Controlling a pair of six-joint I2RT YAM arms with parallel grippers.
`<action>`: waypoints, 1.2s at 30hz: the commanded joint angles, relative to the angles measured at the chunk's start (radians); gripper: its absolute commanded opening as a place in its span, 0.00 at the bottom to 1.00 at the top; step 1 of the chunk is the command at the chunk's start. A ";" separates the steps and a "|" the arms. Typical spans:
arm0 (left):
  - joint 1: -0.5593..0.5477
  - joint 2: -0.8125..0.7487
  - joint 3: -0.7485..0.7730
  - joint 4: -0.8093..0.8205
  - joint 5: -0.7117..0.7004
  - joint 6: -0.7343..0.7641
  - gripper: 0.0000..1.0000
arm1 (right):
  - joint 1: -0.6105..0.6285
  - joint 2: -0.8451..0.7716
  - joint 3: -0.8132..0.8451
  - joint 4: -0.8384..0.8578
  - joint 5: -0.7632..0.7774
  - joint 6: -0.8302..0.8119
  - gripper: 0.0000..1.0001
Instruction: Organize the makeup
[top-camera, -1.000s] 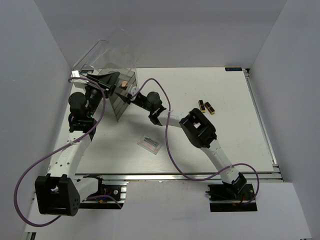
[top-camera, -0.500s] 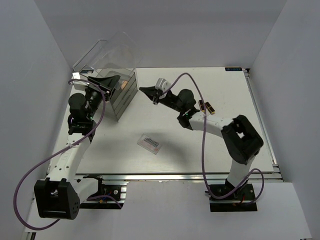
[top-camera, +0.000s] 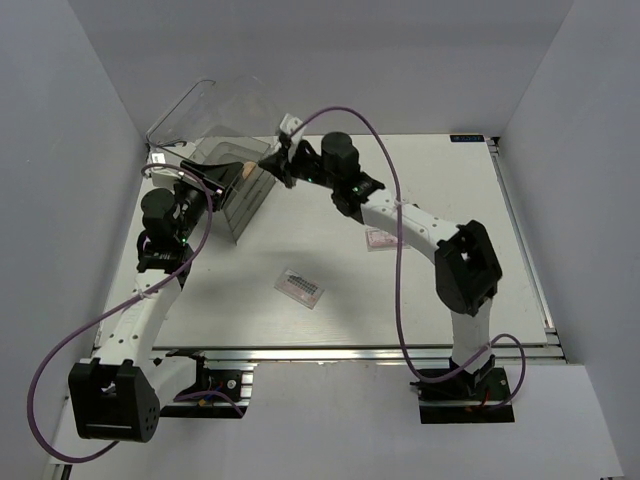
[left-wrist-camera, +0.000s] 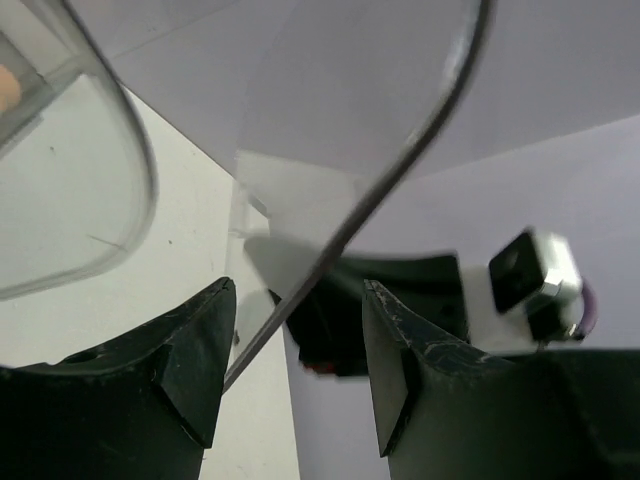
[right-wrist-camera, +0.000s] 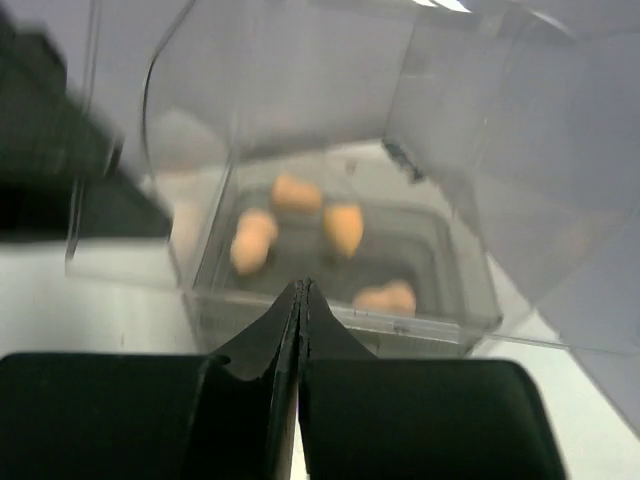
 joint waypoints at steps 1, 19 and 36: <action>-0.005 -0.046 0.021 0.050 0.021 0.002 0.62 | 0.003 -0.130 -0.182 0.072 -0.060 -0.055 0.00; -0.005 -0.046 0.017 0.053 0.027 -0.006 0.63 | 0.001 0.112 0.110 -0.001 0.116 -0.020 0.00; -0.006 -0.113 0.119 -0.578 -0.080 0.212 0.87 | 0.003 0.110 0.117 0.017 0.093 -0.029 0.00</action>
